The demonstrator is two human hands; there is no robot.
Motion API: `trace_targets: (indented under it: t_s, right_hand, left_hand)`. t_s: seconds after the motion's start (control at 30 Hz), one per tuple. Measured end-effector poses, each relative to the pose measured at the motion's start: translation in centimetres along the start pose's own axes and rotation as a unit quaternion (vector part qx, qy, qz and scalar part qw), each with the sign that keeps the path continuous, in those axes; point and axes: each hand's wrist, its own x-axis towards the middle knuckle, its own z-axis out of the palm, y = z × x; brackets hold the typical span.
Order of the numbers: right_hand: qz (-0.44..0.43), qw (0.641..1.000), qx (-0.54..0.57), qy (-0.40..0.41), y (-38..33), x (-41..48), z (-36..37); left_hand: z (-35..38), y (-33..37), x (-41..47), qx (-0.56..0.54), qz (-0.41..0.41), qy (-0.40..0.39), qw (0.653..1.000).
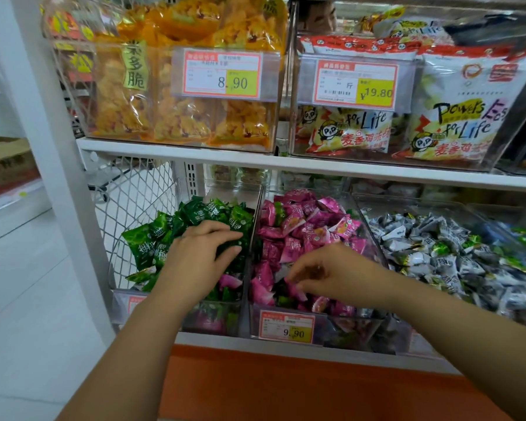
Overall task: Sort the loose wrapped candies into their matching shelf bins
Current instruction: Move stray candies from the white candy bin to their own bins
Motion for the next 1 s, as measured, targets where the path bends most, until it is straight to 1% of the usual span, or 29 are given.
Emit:
trace_targets:
  t_s: [0.07,0.13,0.23,0.3,0.43,0.57,0.67,0.77,0.87,1.0]
  right_hand:
    - [-0.017,0.998,-0.049,-0.031,-0.1,0.8,0.9]
    - [-0.031,0.99,-0.129,-0.049,0.1,1.6,1.6]
    - [-0.036,0.975,-0.217,-0.031,0.5,2.2,2.0]
    - [-0.015,0.976,-0.219,-0.006,0.7,2.3,2.0]
    - [0.052,0.991,-0.086,0.094,1.1,1.7,0.7]
    - [0.076,0.984,0.039,0.157,0.9,0.3,-0.9]
    - [0.079,0.972,0.116,0.19,0.5,-0.8,-1.6]
    - [0.064,0.961,0.182,0.2,0.0,-1.5,-2.2]
    - [0.036,0.956,0.212,0.198,-0.5,-1.7,-2.3]
    - [0.034,0.953,0.237,0.187,-0.3,-2.1,-1.8]
  left_hand:
    - [0.1,0.8,-0.2,-0.03,0.018,0.016,0.999]
    - [0.3,1.5,-0.3,-0.057,0.033,-0.004,0.998]
    - [0.6,1.8,-0.5,-0.068,0.047,-0.042,0.996]
    - [0.6,1.6,-0.6,-0.072,0.047,-0.048,0.995]
    - [0.4,1.5,-0.6,-0.078,0.05,-0.046,0.995]
    - [0.4,2.0,-0.6,-0.072,0.052,-0.044,0.995]
    - [0.2,3.0,-0.8,-0.108,0.061,-0.04,0.991]
    - [-0.1,4.8,-1.1,-0.206,0.048,-0.041,0.976]
    - [0.0,6.2,-1.1,-0.305,0.026,-0.036,0.951]
    - [0.1,6.6,-0.8,-0.321,0.013,-0.023,0.947]
